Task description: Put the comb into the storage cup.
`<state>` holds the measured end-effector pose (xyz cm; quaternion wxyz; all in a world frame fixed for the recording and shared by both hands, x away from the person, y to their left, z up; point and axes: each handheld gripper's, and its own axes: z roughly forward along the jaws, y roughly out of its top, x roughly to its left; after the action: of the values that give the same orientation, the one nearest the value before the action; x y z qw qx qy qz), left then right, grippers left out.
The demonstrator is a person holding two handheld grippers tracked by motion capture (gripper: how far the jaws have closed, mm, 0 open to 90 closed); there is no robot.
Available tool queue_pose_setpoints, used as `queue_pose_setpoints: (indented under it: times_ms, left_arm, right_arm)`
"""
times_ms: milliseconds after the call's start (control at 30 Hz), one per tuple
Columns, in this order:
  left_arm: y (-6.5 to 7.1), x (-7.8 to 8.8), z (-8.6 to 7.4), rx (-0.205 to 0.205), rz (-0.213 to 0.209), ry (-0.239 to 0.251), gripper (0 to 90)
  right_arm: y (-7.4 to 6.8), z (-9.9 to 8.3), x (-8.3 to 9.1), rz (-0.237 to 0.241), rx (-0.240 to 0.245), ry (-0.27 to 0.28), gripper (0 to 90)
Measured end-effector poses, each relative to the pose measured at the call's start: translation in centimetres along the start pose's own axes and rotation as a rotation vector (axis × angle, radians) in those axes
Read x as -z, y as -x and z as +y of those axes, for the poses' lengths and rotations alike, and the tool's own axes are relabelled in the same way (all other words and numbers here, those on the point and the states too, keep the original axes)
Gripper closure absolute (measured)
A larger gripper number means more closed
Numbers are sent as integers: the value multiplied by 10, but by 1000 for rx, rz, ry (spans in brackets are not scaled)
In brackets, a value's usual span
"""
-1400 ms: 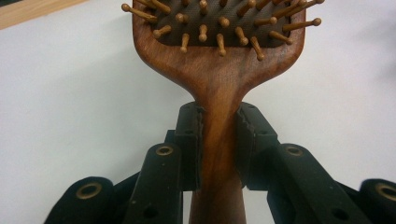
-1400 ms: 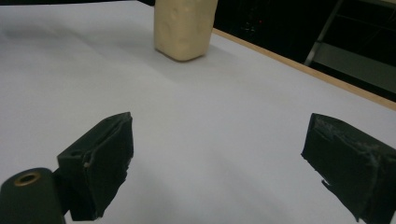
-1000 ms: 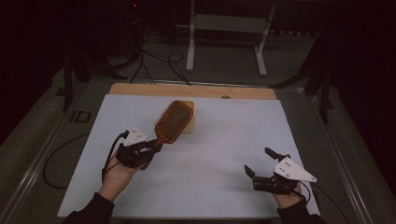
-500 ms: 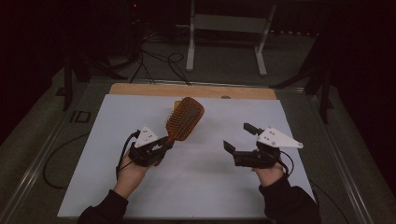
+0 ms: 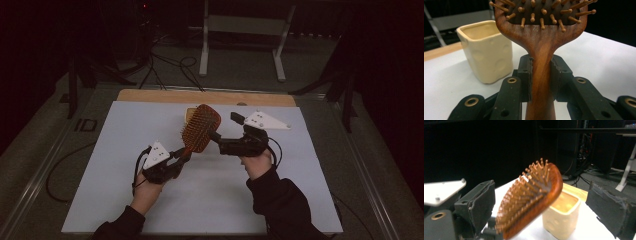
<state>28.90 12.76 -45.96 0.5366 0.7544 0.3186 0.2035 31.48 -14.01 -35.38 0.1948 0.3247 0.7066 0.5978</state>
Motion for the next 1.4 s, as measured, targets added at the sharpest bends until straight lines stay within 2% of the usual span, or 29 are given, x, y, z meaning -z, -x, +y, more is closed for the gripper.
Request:
queue_pose_setpoints:
  times_ms: [100,133,167,200,267,300,367,400,467,500,567,633,667,800,900,1067,1167,1233,1333,1400]
  left_arm:
    - [1,0,-4,-1,13,38,731]
    - [1,0,-5,10,0,47,731]
    - [1,0,-5,8,-6,51,731]
    - [2,0,-5,-11,10,49,731]
    - [3,-1,-5,-7,0,42,731]
    - [4,-1,-6,-15,13,44,730]
    - [5,-2,-6,-14,-2,40,730]
    - [7,-3,-7,-27,15,41,730]
    - [8,-3,-7,-25,4,41,731]
    - [9,-3,-7,-33,16,40,731]
    - [10,-4,-7,-29,6,39,731]
    - [11,-4,-7,-39,15,43,730]
    - [11,-4,-7,-38,13,42,730]
    - [11,-4,-8,-38,18,43,730]
    - [11,-5,-9,-28,16,43,730]
    - [9,-8,-10,9,-12,35,729]
    - [8,-10,-11,25,-31,29,728]
    - [10,-10,-12,15,-15,38,728]
    - [10,-9,-11,9,-13,45,725]
    - [10,-9,-9,21,-27,46,717]
  right_arm:
    - [-4,2,-9,-3,-55,14,83]
    - [-5,3,-12,2,-85,13,83]
    - [-4,3,-15,-1,-114,7,83]
    - [-4,2,-18,0,-146,3,83]
    - [-4,1,-24,8,-198,-7,83]
    - [-4,0,-27,12,-211,-13,83]
    - [-4,-3,-31,8,-237,-15,95]
    - [-5,-3,-32,0,-246,-18,113]
    - [-5,-6,-34,-10,-266,-18,148]
    - [-5,-7,-35,-9,-276,-20,173]
    - [-6,-9,-37,-6,-290,-35,222]
    - [-6,-10,-38,-3,-301,-39,247]
    - [-7,-12,-41,5,-310,-51,294]
    - [-6,-14,-40,4,-342,-43,374]
    - [-5,-13,-41,6,-323,-56,391]
    - [-3,-13,-41,17,-358,-46,484]
    - [-5,-12,-41,20,-344,-46,504]
    - [-6,-11,-41,25,-319,-52,511]
    - [-8,-9,-40,36,-303,-52,515]
    - [-9,-7,-39,42,-300,-52,518]
